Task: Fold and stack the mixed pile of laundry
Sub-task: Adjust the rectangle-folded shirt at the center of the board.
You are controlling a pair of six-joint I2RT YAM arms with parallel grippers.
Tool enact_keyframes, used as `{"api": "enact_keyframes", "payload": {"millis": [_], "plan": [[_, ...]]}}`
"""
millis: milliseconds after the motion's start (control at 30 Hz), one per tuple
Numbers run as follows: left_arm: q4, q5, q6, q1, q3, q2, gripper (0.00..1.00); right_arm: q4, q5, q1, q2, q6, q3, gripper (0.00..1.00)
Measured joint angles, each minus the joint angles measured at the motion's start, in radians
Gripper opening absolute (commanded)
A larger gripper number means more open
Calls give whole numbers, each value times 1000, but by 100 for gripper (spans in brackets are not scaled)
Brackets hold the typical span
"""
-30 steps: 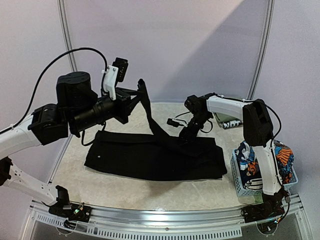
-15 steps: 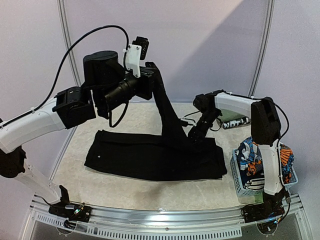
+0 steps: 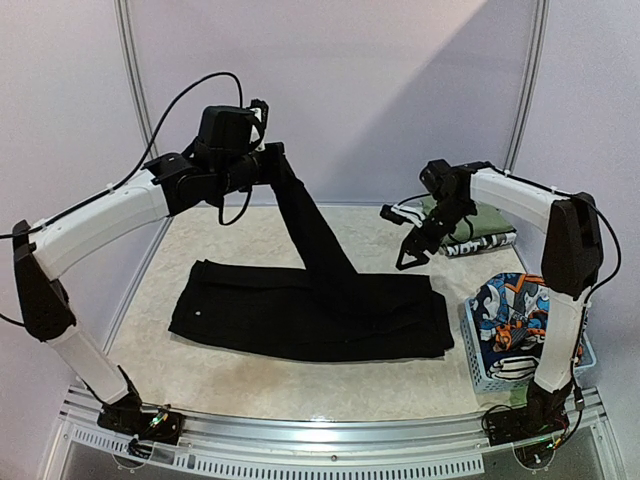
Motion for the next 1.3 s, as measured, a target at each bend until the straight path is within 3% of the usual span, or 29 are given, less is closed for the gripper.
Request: {"api": "enact_keyframes", "payload": {"millis": [433, 533, 700, 933, 1067, 1300], "plan": [[22, 238, -89, 122, 227, 336, 0, 23, -22, 24, 31, 7, -3, 78], [98, 352, -118, 167, 315, 446, 0, 32, -29, 24, 30, 6, -16, 78], [226, 488, -178, 191, 329, 536, 0, 44, -43, 24, 29, 6, -61, 78], [280, 587, -202, 189, 285, 483, 0, 51, -82, 24, 29, 10, -77, 79], [270, 537, -201, 199, 127, 365, 0, 45, -135, 32, 29, -12, -85, 85], [275, 526, -243, 274, -130, 210, 7, 38, -183, 83, 29, -80, -175, 86]]}}
